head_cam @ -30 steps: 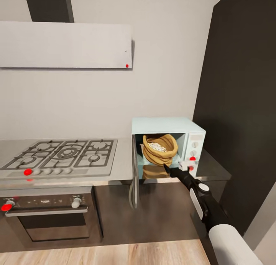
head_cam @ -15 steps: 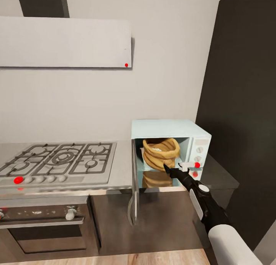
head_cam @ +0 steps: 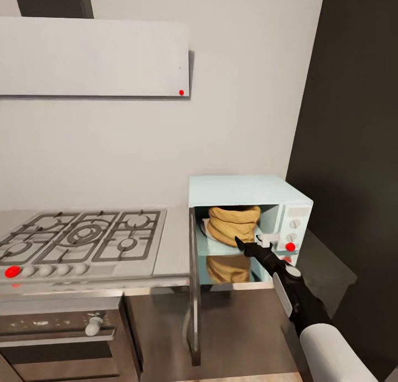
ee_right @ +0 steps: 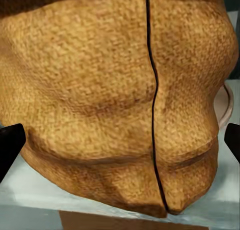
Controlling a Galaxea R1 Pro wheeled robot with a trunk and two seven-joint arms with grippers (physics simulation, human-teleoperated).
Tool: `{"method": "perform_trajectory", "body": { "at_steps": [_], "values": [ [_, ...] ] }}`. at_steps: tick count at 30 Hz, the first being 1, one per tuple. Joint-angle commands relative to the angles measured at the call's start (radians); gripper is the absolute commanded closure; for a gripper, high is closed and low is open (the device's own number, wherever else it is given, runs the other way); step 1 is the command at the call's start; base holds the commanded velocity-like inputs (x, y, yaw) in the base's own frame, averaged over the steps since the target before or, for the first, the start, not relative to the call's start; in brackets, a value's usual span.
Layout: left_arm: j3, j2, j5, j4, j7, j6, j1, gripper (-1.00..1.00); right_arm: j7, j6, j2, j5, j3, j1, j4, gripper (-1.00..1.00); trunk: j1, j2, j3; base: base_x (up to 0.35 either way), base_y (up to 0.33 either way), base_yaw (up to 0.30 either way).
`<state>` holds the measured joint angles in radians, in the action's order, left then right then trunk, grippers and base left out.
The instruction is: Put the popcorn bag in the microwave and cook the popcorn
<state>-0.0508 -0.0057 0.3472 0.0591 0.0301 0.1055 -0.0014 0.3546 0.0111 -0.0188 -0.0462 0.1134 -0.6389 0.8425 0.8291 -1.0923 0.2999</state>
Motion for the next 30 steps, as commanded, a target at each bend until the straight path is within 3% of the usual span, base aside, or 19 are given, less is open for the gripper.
{"method": "perform_trajectory", "body": {
  "at_steps": [1, 12, 24, 30],
  "values": [
    [-0.005, 0.000, 0.000, 0.001, 0.002, 0.002, 0.000, -1.00, 0.008, 0.001, -0.001, -0.005, 0.005, -0.001, 0.000, -1.00, 0.000, -0.001, 0.001, 0.164, 0.000, 0.000],
    [-0.005, 0.000, -0.001, 0.001, 0.002, 0.002, 0.000, -1.00, 0.014, 0.002, 0.000, -0.005, 0.003, -0.001, 0.000, -1.00, 0.000, -0.001, 0.001, 0.089, 0.000, 0.000],
    [-0.006, -0.004, -0.002, 0.001, 0.003, 0.003, 0.000, -1.00, 0.018, 0.020, 0.007, 0.011, 0.002, -0.001, 0.009, -1.00, 0.000, -0.001, 0.001, -0.313, 0.000, 0.000],
    [-0.006, -0.003, -0.001, 0.001, 0.003, 0.003, 0.000, -1.00, 0.008, 0.175, 0.019, 0.017, 0.005, -0.001, 0.057, -1.00, 0.000, -0.001, 0.001, -0.320, 0.000, 0.000]
  ]
}}
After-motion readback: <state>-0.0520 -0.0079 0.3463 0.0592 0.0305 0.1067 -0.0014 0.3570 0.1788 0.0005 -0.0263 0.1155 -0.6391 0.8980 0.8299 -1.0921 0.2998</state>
